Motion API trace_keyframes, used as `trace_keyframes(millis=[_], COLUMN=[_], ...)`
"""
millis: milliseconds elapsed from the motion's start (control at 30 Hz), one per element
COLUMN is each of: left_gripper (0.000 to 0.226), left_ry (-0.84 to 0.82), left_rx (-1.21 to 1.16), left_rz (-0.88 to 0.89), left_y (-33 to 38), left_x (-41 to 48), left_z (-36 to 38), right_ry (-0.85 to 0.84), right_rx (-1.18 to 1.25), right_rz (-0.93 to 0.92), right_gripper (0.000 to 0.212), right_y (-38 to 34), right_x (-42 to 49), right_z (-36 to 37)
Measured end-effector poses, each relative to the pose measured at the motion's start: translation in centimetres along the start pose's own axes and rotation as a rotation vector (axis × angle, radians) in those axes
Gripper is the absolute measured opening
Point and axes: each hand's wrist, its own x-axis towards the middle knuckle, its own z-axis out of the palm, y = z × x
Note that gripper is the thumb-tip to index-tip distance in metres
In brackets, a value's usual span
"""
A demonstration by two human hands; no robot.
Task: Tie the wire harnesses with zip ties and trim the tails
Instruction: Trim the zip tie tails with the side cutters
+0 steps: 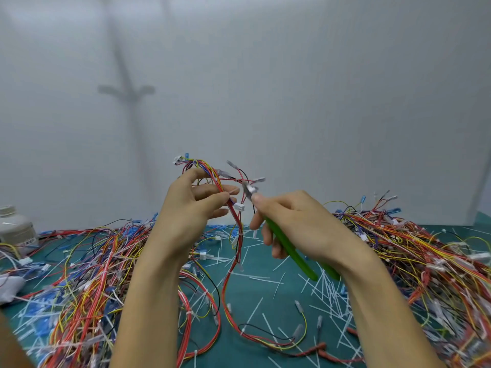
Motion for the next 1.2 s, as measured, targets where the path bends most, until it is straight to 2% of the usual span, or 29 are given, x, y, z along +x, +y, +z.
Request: trace_keyframes(millis=[67,333,1200], left_gripper=[0.026,0.028,0.027], left_ry=[0.007,-0.085,-0.114], left_rx=[-0.029,0.081,0.124], left_rz=[0.002,0.035,0.065], left_y=[-0.14,-0.41,-0.48], left_x=[0.03,0.06,0.25], left_z=[-0.18,-0.50,0.08], right_ry=[-0.061,-0.018,0.026], right_rx=[-0.064,-0.157,-0.140], right_rz=[0.006,0.018,0.013], right_gripper=[0.050,0.052,0.054], right_y=[-0.12,0.05,0.10], right_x=[-0.24,-0.03,0.18], right_z=[0.06,0.71,0.98])
